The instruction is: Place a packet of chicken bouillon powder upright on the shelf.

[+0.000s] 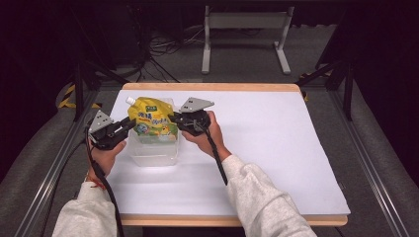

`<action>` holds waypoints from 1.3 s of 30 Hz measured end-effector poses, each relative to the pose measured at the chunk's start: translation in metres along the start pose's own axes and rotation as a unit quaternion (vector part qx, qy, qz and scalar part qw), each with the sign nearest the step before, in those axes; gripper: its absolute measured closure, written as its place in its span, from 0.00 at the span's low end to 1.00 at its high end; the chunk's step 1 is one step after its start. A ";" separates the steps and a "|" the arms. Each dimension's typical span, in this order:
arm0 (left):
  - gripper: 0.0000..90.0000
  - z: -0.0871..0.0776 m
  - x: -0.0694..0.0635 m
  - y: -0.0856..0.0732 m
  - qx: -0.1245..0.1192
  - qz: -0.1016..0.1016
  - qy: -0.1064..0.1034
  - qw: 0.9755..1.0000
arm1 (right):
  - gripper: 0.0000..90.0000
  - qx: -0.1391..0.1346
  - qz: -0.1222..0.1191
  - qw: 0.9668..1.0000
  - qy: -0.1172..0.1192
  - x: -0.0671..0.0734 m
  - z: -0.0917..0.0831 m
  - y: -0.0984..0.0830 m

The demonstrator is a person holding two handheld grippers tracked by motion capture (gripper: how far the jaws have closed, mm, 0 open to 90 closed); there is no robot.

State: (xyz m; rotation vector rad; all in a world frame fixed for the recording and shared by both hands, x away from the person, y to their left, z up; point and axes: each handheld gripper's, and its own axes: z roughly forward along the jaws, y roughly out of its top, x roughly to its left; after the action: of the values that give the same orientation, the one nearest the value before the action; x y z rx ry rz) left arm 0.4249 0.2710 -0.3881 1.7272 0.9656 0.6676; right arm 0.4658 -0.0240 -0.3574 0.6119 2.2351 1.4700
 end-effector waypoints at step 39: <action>0.43 -0.040 -0.086 -0.001 -0.012 0.082 -0.029 0.996 | 0.80 0.081 -0.046 0.993 -0.072 -0.043 -0.093 -0.023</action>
State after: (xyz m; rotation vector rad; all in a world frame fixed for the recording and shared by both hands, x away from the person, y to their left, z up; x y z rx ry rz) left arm 0.3472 0.2184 -0.3750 1.8082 0.7783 0.7269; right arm 0.4479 -0.1260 -0.3408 0.6343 2.2525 1.1699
